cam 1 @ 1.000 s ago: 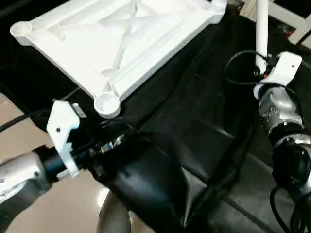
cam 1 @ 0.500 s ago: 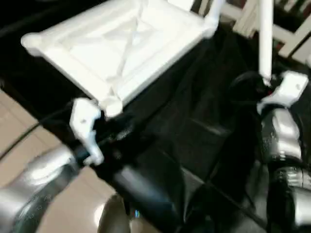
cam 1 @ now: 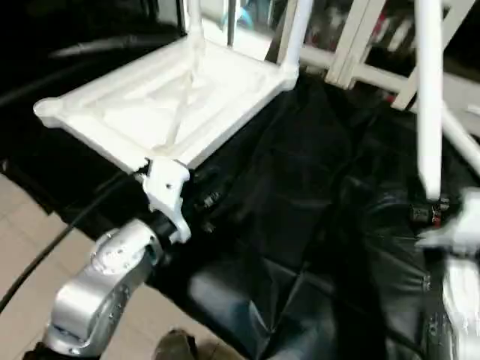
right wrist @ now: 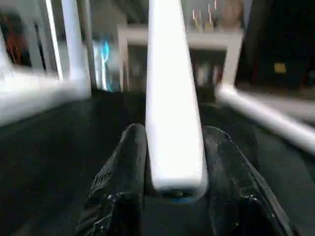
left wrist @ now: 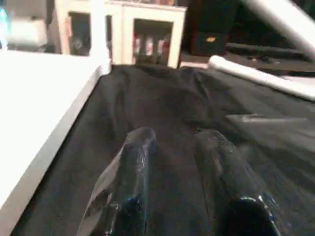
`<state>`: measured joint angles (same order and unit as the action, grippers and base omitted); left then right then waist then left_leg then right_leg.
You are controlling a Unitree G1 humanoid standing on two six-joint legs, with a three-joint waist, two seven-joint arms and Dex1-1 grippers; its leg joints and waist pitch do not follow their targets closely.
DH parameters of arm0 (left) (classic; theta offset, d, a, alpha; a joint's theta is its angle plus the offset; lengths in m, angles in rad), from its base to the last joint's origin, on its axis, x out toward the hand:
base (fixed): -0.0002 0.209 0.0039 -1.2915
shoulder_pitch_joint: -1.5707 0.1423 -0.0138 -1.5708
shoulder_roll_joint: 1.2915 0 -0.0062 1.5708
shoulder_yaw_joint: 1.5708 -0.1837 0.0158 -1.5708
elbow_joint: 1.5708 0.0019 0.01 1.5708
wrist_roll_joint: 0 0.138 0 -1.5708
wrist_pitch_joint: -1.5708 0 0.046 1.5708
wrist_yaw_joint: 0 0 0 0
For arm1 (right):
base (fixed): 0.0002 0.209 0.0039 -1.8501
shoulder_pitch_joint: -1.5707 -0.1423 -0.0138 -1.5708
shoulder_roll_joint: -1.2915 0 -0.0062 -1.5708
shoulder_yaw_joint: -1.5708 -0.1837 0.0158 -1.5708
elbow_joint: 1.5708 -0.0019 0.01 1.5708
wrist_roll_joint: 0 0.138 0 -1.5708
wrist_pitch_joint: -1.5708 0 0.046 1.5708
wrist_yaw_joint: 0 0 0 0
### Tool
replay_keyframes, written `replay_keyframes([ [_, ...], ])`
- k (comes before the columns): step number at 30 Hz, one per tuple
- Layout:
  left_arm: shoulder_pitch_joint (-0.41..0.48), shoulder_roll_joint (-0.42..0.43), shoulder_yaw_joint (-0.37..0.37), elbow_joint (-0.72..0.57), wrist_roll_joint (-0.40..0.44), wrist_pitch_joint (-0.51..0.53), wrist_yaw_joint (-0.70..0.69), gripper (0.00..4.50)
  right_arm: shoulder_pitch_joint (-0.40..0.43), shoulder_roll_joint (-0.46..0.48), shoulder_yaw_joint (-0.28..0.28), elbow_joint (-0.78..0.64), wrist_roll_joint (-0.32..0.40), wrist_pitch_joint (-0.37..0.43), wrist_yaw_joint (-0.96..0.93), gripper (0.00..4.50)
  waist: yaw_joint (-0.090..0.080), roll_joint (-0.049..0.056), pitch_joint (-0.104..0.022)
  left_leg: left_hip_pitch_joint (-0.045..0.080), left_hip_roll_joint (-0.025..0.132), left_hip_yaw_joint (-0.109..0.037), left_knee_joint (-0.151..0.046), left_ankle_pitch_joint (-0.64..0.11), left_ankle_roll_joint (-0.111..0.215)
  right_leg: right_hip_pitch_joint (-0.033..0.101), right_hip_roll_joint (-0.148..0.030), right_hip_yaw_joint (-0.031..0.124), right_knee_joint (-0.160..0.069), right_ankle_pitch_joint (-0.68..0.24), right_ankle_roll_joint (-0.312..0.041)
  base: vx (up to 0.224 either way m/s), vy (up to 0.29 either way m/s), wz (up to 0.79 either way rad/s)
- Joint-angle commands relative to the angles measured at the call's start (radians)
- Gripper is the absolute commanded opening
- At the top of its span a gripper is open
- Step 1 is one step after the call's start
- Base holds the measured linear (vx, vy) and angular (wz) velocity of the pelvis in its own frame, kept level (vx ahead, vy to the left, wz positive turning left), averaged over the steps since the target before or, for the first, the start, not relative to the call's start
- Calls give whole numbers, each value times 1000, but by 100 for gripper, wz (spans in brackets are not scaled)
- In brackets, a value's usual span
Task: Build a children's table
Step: Pick table leg
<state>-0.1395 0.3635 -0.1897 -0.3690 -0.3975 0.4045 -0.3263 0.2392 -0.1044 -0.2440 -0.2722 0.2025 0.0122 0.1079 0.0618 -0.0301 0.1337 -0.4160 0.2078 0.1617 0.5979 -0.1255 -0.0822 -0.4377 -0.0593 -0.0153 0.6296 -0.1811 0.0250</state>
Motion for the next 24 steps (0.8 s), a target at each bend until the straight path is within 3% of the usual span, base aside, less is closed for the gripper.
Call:
replay_keyframes([
  [1,18,8,-32,18,28,-29,-39,163,133,-13,122,-64,-34,49,41,118,-14,-9,-55,43,-13,-12,-73,-611,-59,18,-37,-6,-157,-787,29,0,0,0],
  [3,27,22,-42,16,31,-36,-68,163,170,-36,156,-76,-48,74,60,118,-21,5,-55,42,-8,-28,-89,-666,-67,37,-36,-24,-155,-778,22,-14,25,-10],
  [4,38,36,-48,5,20,-39,-110,163,181,-58,167,-92,-54,110,74,118,-36,18,-49,34,8,-45,-126,-783,-68,64,-21,-55,-138,-699,-1,-95,53,-28],
  [5,44,45,-50,-3,10,-39,-132,163,182,-66,168,-98,-56,119,80,118,-38,25,-48,10,21,-52,-156,-840,-64,96,-16,-63,-93,-618,-19,-95,53,-28],
  [6,53,60,-53,-14,-2,-42,-165,163,182,-79,166,-101,-57,133,90,118,38,31,-46,-92,18,5,-224,-942,-37,157,4,-66,116,-297,-57,-143,63,-22],
  [7,65,86,-60,-28,-14,-52,-217,163,182,-94,156,-112,-72,157,101,118,43,9,-61,-66,22,16,-207,-856,-17,148,-4,-12,139,-382,-38,-59,-33,-7],
  [8,68,95,-63,-32,-17,-55,-232,163,182,-96,150,-115,-76,161,101,118,19,-64,-47,80,-26,10,38,-539,-35,-27,-106,44,-131,-1100,44,-59,-33,-7],
  [9,73,107,-66,-34,-15,-66,-253,163,181,-98,140,-119,-75,172,100,118,0,-50,-37,89,-51,-38,157,-302,-16,-68,-183,60,-205,-1291,9,-40,-67,-7],
  [10,79,128,-71,-38,-17,-78,-288,163,178,-105,128,-122,-74,185,99,118,-5,-46,-55,2,-59,-91,135,-134,-15,44,-174,85,-151,-1176,-34,0,0,0],
  [11,82,137,-72,-40,-19,-80,-304,163,177,-111,125,-122,-72,189,97,118,5,-35,-44,25,-37,-85,90,-203,-36,45,-168,54,-138,-1079,-52,0,0,0],
  [12,86,155,-75,-40,-20,-86,-337,163,175,-128,124,-120,-68,200,94,118,1,-14,-46,67,-21,-82,2,-443,-77,20,-82,4,-97,-836,-88,-71,43,14],
  [13,89,168,-77,-40,-27,-83,-362,163,172,-137,127,-112,-71,205,93,118,-12,4,-58,77,-2,-92,-48,-678,-94,37,-38,-9,-65,-600,-90,-96,4,15],
  [14,92,190,-82,-33,-23,-82,-390,163,160,-147,130,-93,-78,211,91,118,-16,17,-56,72,6,-99,-87,-762,-88,62,-35,-13,-62,-429,-108,-125,33,20],
  [15,93,204,-85,-28,-19,-83,-406,163,151,-152,132,-82,-82,216,90,118,-21,17,-56,71,7,-96,-99,-780,-82,72,-37,-15,-65,-385,-113,-50,65,3],
  [16,94,212,-86,-23,-17,-82,-416,163,135,-152,133,-68,-89,231,84,118,-27,10,-56,62,2,-89,-118,-762,-68,101,-53,-14,-73,-371,-112,-80,90,-3],
  [17,94,212,-86,-23,-17,-82,-416,163,135,-152,133,-68,-89,231,84,118,-27,10,-56,62,2,-89,-118,-762,-68,101,-53,-14,-73,-371,-112,-51,61,-7],
  [19,95,210,-84,-23,-20,-80,-419,163,128,-151,133,-65,-91,242,81,118,-30,4,-44,77,-4,-76,-118,-777,-82,94,-70,-19,-116,-587,-82,-77,35,-7],
  [20,89,184,-75,-11,3,-90,-375,163,87,-150,148,-45,-91,255,89,153,-32,0,-37,77,-6,-74,-128,-802,-82,100,-63,-36,-126,-664,-59,-84,27,-6],
  [21,87,174,-71,-5,10,-91,-361,163,74,-148,149,-40,-89,259,88,174,-35,3,-37,71,-6,-68,-143,-825,-82,110,-49,-58,-121,-677,-48,-127,16,-10],
  [22,80,158,-66,7,23,-91,-334,163,47,-141,149,-26,-87,267,85,174,49,17,-41,-97,21,-9,-246,-905,-57,243,-2,-68,157,-372,-38,-154,-23,8],
  [23,74,147,-63,17,34,-90,-313,163,23,-135,149,-12,-87,274,81,188,49,17,-41,-97,21,-9,-246,-905,-57,243,-2,-68,157,-372,-38,-154,-23,8],
  [24,66,132,-62,29,51,-91,-286,163,-18,-126,151,21,-94,275,71,194,76,-16,-62,-2,-3,67,-165,-589,-32,137,-12,30,116,-600,5,-59,-130,21],
])
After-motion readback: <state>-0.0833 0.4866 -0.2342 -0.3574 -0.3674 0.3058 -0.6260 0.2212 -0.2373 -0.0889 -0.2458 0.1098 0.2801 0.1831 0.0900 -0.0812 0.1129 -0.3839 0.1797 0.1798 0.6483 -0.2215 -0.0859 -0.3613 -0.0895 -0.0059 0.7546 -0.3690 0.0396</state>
